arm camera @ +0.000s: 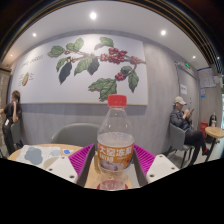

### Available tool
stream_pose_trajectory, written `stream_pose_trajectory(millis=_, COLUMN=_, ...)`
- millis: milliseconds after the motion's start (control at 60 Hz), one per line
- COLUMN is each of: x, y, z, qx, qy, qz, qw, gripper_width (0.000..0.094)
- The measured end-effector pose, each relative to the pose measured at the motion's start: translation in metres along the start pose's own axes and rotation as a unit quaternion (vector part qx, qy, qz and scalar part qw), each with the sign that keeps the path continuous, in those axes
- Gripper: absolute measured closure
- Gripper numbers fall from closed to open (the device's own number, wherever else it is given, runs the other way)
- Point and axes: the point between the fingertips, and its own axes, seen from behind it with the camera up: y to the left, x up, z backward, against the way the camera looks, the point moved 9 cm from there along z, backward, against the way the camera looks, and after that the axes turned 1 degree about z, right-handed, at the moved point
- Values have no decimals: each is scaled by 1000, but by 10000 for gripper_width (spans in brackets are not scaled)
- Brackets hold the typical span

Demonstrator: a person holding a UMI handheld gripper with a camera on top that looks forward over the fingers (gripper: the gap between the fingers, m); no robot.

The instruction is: Pour water

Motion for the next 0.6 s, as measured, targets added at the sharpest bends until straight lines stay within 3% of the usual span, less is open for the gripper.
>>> stream_pose_trajectory(millis=33, x=-2, y=-2, z=4, qx=-1, qy=18, qz=-1, qw=1000, gripper_width=89)
stream_pose_trajectory(millis=50, x=-3, y=-3, z=3, qx=-3, qy=19, qz=-1, qw=1000, gripper_width=72)
stream_pose_trajectory(millis=167, x=6, y=-5, z=21, qx=-23, qy=25, qz=1, qw=999, gripper_width=90)
stream_pose_trajectory(millis=367, x=-5, y=-1, z=94, qx=-1, qy=44, qz=3, qw=999, gripper_width=83)
stream_pose_trajectory(millis=600, x=-59, y=56, z=238, qx=64, qy=68, qz=-18, qw=995, gripper_width=88)
